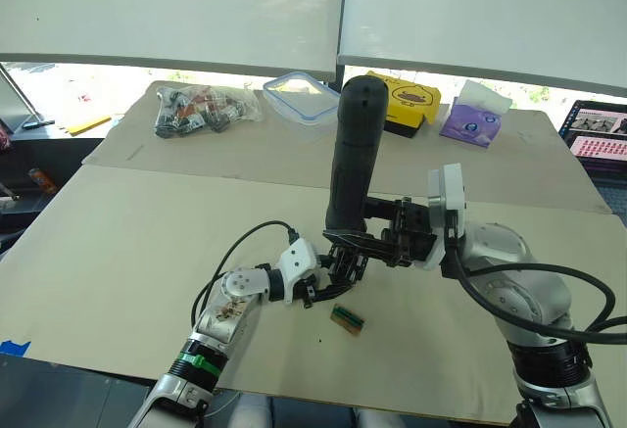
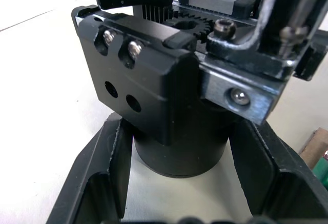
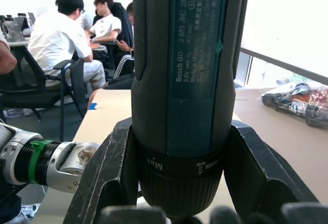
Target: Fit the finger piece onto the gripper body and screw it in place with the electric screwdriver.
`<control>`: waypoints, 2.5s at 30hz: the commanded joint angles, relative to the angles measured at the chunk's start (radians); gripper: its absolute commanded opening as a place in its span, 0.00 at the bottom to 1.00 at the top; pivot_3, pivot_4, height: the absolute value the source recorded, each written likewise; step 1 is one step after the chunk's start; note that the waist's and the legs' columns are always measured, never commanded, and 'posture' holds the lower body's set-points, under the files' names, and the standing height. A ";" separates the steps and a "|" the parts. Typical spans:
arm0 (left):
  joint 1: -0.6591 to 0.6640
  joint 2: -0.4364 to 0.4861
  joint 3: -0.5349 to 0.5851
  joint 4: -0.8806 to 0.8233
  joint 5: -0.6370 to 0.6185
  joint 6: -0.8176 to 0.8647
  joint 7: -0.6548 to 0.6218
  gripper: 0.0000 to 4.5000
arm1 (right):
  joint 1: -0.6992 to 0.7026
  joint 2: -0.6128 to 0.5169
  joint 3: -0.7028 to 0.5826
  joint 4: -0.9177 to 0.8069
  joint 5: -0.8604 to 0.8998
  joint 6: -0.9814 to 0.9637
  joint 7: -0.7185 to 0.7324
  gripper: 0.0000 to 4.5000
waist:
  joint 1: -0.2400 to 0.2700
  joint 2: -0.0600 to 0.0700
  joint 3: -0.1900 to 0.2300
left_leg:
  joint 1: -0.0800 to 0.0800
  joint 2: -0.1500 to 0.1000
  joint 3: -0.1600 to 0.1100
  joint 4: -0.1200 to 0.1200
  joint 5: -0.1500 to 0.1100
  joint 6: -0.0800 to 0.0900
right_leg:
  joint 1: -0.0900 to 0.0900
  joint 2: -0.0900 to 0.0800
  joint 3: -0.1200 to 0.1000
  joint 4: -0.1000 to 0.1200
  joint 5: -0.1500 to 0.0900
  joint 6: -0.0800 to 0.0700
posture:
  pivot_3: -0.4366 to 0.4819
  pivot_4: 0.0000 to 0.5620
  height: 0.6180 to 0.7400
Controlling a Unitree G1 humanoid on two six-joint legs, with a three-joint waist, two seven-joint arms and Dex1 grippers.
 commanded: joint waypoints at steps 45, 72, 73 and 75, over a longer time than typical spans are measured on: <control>0.041 0.006 -0.060 0.025 0.022 0.050 -0.004 0.50 | 0.067 -0.003 0.071 0.012 -0.062 0.058 -0.076 0.42 | -0.005 0.000 -0.021 | 0.002 0.000 0.000 -0.001 0.000 0.000 | 0.001 0.000 0.000 -0.001 -0.002 -0.001 | 0.48 0.27 1.00; 0.044 0.001 -0.014 0.041 0.001 0.077 0.058 0.73 | -0.063 -0.047 -0.184 -0.157 0.273 0.026 0.013 0.42 | -0.005 0.000 -0.023 | 0.001 0.000 0.000 -0.001 0.000 0.000 | 0.000 0.000 0.000 -0.001 -0.005 -0.005 | 0.48 0.27 1.00; 0.047 0.000 -0.009 0.033 -0.010 0.089 0.059 0.80 | -0.061 -0.053 -0.189 -0.165 0.285 0.031 0.008 0.42 | -0.006 0.000 -0.023 | 0.001 0.000 0.000 -0.001 0.000 0.000 | 0.000 0.000 0.000 -0.001 -0.005 -0.005 | 0.48 0.27 1.00; 0.050 0.002 -0.007 0.026 -0.012 0.080 0.061 0.99 | -0.067 -0.073 -0.203 -0.182 0.342 0.057 -0.006 0.42 | -0.008 0.000 -0.023 | 0.001 0.000 0.000 -0.001 0.000 0.000 | 0.000 0.000 0.001 -0.001 -0.005 -0.006 | 0.48 0.27 1.00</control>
